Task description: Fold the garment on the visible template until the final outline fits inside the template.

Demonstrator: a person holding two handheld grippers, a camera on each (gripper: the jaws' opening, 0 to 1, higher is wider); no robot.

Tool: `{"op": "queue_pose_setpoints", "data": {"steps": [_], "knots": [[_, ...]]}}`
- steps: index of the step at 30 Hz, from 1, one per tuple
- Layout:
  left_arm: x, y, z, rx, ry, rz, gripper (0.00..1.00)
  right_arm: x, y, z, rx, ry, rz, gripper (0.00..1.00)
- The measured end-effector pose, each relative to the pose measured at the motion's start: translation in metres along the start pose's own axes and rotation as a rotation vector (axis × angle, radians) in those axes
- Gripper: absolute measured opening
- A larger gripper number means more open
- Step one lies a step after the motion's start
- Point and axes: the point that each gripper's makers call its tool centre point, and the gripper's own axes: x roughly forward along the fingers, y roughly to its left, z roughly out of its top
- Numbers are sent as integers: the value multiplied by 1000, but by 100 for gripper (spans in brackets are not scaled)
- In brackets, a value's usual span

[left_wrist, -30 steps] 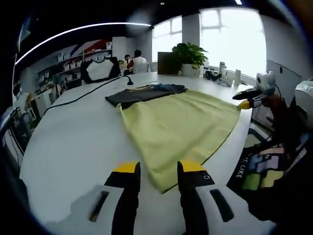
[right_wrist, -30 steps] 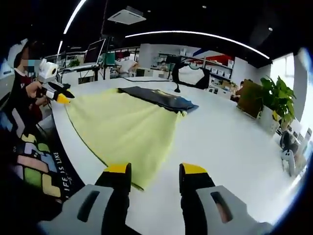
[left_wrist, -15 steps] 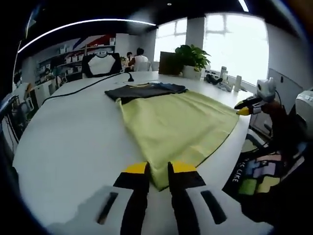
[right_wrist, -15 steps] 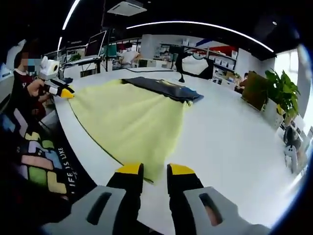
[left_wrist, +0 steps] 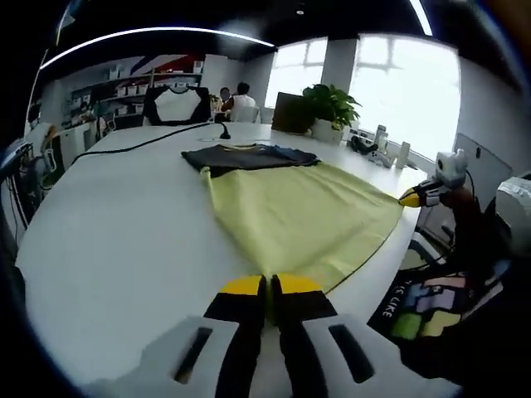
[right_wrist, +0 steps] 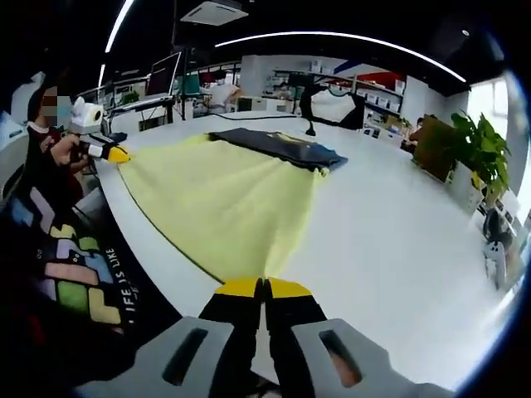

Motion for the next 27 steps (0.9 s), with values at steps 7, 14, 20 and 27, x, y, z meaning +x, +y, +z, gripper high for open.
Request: {"op": "queue_pose_setpoints", "data": {"steps": [7, 14, 20, 27], "knots": [[-4, -12, 13, 23, -35, -27, 4, -10, -4, 8, -26, -35, -28, 0], [-6, -19, 22, 44, -55, -28, 4, -19, -9, 23, -56, -104, -74, 0], [-9, -27, 36, 51, -97, -30, 3, -26, -14, 31, -17, -133, -97, 0], [-13, -33, 42, 75, -93, -38, 3, -33, -17, 37, 23, -159, -90, 0]]}}
